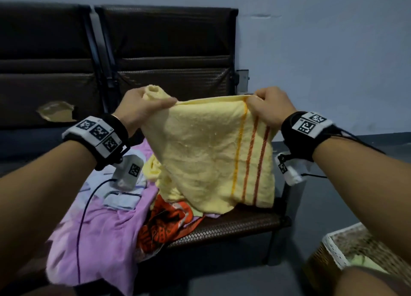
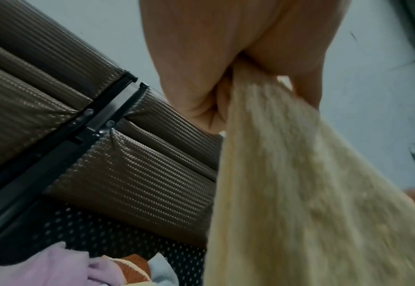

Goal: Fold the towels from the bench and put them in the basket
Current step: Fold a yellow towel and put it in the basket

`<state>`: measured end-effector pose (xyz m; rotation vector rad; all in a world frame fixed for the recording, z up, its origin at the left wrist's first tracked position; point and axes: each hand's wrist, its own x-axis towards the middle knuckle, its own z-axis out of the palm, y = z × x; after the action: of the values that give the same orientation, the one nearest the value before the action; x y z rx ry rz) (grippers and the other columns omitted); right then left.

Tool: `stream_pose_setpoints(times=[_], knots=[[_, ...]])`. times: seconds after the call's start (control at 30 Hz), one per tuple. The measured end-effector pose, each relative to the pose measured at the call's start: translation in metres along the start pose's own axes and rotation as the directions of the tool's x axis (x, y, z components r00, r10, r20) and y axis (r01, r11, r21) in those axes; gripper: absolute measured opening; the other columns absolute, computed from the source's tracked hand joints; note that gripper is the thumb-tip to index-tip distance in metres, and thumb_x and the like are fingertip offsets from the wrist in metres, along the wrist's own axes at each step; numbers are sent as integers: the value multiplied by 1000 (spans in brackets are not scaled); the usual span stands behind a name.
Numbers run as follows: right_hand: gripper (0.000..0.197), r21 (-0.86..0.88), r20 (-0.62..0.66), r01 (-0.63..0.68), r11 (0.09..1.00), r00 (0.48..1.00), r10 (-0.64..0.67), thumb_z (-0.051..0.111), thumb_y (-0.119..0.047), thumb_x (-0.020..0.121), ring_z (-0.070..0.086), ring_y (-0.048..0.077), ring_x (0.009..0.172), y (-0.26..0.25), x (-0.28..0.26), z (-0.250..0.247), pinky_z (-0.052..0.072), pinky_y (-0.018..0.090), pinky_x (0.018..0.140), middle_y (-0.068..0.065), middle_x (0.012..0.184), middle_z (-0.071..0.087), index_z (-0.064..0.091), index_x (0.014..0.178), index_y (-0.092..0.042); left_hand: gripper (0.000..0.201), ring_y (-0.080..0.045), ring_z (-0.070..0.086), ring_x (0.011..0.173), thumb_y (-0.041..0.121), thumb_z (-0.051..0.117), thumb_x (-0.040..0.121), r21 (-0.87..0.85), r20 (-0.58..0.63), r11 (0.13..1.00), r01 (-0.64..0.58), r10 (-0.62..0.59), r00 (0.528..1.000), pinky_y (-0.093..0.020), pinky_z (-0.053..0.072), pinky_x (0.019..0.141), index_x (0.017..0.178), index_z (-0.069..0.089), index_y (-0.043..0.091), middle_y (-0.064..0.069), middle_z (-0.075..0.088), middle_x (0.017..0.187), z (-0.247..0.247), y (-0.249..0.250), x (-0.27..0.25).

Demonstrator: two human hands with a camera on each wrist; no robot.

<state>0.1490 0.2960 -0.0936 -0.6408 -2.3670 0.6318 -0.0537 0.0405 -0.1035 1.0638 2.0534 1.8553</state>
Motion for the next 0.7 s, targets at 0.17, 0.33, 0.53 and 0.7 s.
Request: stream_pose_setpoints(times=[0.17, 0.33, 0.53, 0.7], knots=[[44, 185, 115, -103, 977, 990, 82, 62, -54, 91, 61, 17, 64, -2, 10, -19, 47, 29, 61, -2, 65, 63, 65, 65, -18, 32, -12, 73, 83, 36, 85, 69, -37, -23, 999, -30, 29, 999, -25, 59, 71, 91, 75, 14, 0, 77, 88, -11, 6, 3], [44, 354, 245, -337, 872, 934, 261, 73, -48, 86, 73, 19, 60, -8, 9, -27, 55, 25, 50, 7, 70, 76, 74, 80, -4, 41, -16, 63, 64, 49, 77, 82, -68, -262, 996, 50, -66, 963, -31, 51, 62, 67, 73, 11, -4, 67, 69, -2, 9, 14], [19, 526, 338, -496, 691, 867, 365, 60, -22, 96, 69, 13, 54, -27, 7, -8, 56, 28, 54, 2, 69, 71, 65, 95, -4, 53, -28, 73, 90, 56, 67, 75, -181, -305, 967, 179, -228, 925, -46, 60, 87, 92, 73, 6, -10, 75, 94, 47, 32, 18], [23, 611, 436, -520, 597, 850, 295, 53, -23, 99, 67, 16, 64, -48, 0, 2, 57, 29, 59, 6, 86, 67, 63, 114, -7, 54, -27, 72, 83, 47, 73, 82, -201, -94, 969, 143, -164, 982, -51, 58, 82, 96, 73, -5, -25, 74, 98, 107, 52, -11]])
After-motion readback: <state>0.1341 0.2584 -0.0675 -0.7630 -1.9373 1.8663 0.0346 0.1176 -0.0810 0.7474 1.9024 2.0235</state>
